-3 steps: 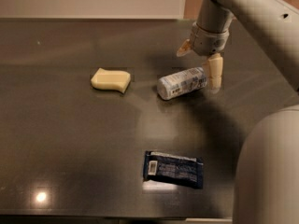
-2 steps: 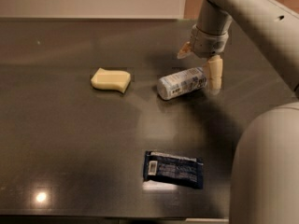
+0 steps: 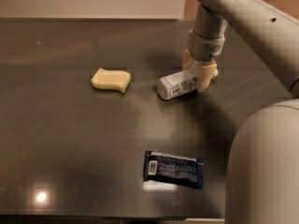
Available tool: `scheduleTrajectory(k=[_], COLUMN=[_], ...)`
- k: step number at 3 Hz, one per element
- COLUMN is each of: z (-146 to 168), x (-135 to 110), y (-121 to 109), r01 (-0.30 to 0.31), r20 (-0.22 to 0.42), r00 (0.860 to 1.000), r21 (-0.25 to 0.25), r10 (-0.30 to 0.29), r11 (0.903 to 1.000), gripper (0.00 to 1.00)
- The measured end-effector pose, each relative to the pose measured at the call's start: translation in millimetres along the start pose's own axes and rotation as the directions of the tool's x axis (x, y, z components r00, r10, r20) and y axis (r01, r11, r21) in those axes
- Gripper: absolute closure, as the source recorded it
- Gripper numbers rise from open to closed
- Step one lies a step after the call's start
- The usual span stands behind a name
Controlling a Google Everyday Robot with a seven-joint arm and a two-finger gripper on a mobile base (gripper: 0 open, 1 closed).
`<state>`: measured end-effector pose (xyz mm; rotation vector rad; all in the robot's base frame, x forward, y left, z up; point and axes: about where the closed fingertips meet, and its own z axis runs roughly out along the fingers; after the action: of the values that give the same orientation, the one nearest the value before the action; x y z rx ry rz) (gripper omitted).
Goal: Place blue plastic bottle upright
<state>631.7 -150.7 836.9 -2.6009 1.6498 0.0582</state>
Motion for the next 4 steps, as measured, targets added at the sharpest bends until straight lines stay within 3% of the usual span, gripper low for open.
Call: scheduleTrajectory(k=[2,3,4], z=[-13.7,-32.5,-53.6], x=[-4.0,-10.2,-16.7], y=[-0.6,0.6,2.5], r01=[0.030,0.110,0.245], r20=[-0.007,-0.028,-0.080], r00=[1.000,0.994,0.968], r21=[0.017,0.054,0.088], r10=[-0.030,-0.109,-0.238], r11=[0.9994,0.9924,0.9655], gripper=[0.86,1.00,1.00])
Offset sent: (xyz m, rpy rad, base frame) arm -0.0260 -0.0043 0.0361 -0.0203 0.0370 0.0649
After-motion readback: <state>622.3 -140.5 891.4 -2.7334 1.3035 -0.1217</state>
